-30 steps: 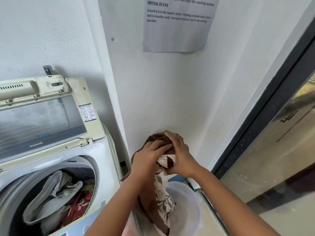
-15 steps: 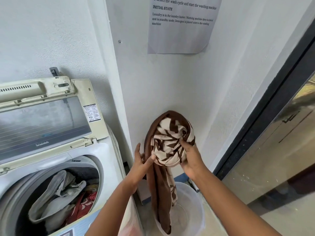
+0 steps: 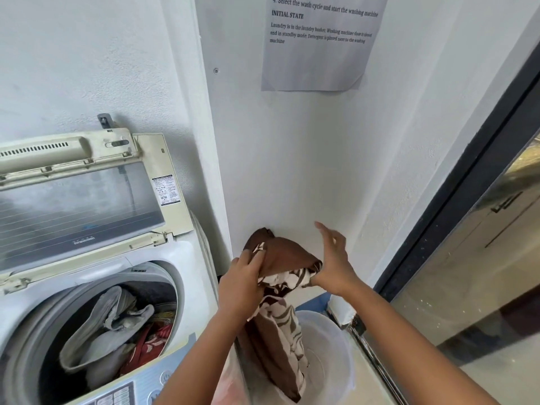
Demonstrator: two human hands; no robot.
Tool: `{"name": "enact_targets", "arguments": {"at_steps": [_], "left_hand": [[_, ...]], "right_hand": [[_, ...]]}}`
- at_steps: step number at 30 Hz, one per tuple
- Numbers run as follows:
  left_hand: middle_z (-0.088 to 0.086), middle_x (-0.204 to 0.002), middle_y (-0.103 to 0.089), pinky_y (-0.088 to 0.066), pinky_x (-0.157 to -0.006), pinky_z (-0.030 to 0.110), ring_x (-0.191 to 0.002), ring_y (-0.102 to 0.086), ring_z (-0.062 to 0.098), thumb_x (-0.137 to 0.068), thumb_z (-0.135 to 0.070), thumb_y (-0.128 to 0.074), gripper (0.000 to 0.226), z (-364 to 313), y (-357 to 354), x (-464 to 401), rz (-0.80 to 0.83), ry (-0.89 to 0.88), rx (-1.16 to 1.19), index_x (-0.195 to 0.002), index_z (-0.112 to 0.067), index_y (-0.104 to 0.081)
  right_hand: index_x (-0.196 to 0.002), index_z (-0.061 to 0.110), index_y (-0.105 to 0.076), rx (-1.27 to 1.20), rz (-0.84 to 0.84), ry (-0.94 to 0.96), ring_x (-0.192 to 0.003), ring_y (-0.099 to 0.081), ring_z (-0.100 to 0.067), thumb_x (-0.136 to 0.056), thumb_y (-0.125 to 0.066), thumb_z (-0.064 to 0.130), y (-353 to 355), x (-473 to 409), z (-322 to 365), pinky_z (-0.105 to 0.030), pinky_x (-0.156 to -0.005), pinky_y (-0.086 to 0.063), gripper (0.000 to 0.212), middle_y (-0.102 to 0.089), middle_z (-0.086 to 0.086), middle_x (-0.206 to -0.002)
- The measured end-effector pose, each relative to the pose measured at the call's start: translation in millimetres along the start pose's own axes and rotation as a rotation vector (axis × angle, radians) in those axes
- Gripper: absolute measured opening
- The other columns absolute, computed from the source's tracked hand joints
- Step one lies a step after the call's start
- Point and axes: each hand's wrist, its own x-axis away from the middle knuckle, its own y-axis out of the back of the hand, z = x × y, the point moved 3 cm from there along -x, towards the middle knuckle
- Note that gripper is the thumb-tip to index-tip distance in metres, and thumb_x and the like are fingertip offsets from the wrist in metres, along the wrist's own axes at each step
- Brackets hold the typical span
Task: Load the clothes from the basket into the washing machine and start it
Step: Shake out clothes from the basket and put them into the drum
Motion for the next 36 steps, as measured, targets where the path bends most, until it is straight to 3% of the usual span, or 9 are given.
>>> {"name": "enact_targets", "arguments": {"at_steps": [4,9,16,19,21,23,26,30,36], "left_hand": [[-0.016,-0.106,-0.055,-0.054,-0.067,0.036,-0.098,-0.059,0.014,-0.069,-0.019,-0.063,0.052,-9,6,4,-0.131,-0.18,0.386,-0.118,-0.035,-0.055],[-0.026,-0.122,-0.054,-0.047,-0.09,0.012,-0.111,-0.06,0.0,-0.065,-0.003,-0.083,0.085,-20,24,1,-0.001,-0.083,1.052,-0.131,-0.037,-0.043],[-0.001,-0.145,-0.055,-0.044,-0.107,0.032,-0.131,-0.054,0.014,-0.05,-0.055,-0.093,0.123,3,8,-2,0.395,0.128,1.487,-0.152,-0.028,-0.029],[0.008,-0.124,-0.069,-0.054,-0.091,0.029,-0.115,-0.065,0.021,-0.043,-0.042,-0.099,0.11,-7,9,-3,0.471,0.183,1.612,-0.137,-0.011,-0.052],[0.007,-0.108,-0.075,-0.058,-0.077,0.028,-0.098,-0.072,0.019,-0.043,-0.021,-0.097,0.088,-13,14,-3,0.453,0.211,1.679,-0.123,-0.009,-0.061],[0.007,-0.103,-0.077,-0.059,-0.071,0.028,-0.091,-0.074,0.018,-0.057,-0.002,-0.083,0.063,-22,20,-3,0.376,0.232,1.648,-0.116,-0.01,-0.063],[0.008,-0.11,-0.075,-0.06,-0.085,0.041,-0.099,-0.072,0.022,-0.066,0.001,-0.077,0.053,-24,23,-11,0.138,0.25,1.386,-0.115,-0.017,-0.067],[-0.009,-0.114,-0.066,-0.053,-0.091,0.031,-0.104,-0.063,0.009,-0.065,-0.009,-0.064,0.057,-23,25,-18,-0.125,0.109,0.882,-0.119,-0.026,-0.061],[-0.02,-0.122,-0.055,-0.046,-0.075,0.03,-0.108,-0.059,0.011,-0.075,-0.008,-0.061,0.062,-28,24,-19,-0.166,0.024,0.484,-0.122,-0.046,-0.046]], "right_hand": [[-0.142,0.037,-0.036,0.021,0.396,0.133,-0.119,-0.05,-0.018,-0.051,-0.09,0.009,-11,4,3,-0.032,-0.102,-0.047,0.11,-0.044,-0.003,-0.132],[-0.121,0.044,-0.058,-0.224,0.103,0.075,-0.106,-0.066,-0.019,-0.068,-0.062,-0.003,-8,5,0,-0.036,-0.09,-0.053,0.071,-0.07,0.001,-0.116],[-0.125,0.032,-0.056,-0.55,0.046,0.183,-0.107,-0.063,0.003,-0.081,-0.051,-0.022,34,8,44,-0.017,-0.097,-0.047,0.07,-0.064,0.006,-0.123],[-0.131,0.013,-0.056,-0.906,0.161,0.088,-0.09,-0.069,-0.001,-0.094,-0.059,0.011,25,18,53,-0.018,-0.082,-0.054,0.037,-0.073,0.006,-0.103],[-0.116,0.008,-0.064,-1.125,0.27,0.016,-0.084,-0.073,-0.008,-0.062,-0.089,0.038,16,25,49,-0.02,-0.071,-0.057,0.067,-0.077,0.001,-0.093],[-0.108,0.009,-0.065,-1.187,0.276,-0.029,-0.082,-0.073,-0.012,-0.048,-0.094,0.033,15,27,40,-0.021,-0.069,-0.058,0.071,-0.077,-0.003,-0.092],[-0.127,0.02,-0.055,-0.814,0.115,-0.106,-0.096,-0.067,-0.014,-0.088,-0.066,0.006,23,16,16,-0.024,-0.081,-0.055,0.043,-0.07,-0.006,-0.117],[-0.134,0.028,-0.045,-0.27,0.113,-0.238,-0.113,-0.051,-0.023,-0.069,-0.075,-0.013,31,9,-28,-0.036,-0.085,-0.05,0.083,-0.045,-0.012,-0.137],[-0.144,0.056,-0.022,-0.28,0.211,-0.014,-0.136,-0.027,-0.014,-0.06,-0.091,0.005,40,16,-10,-0.034,-0.103,-0.037,0.12,-0.021,0.011,-0.149]]}}
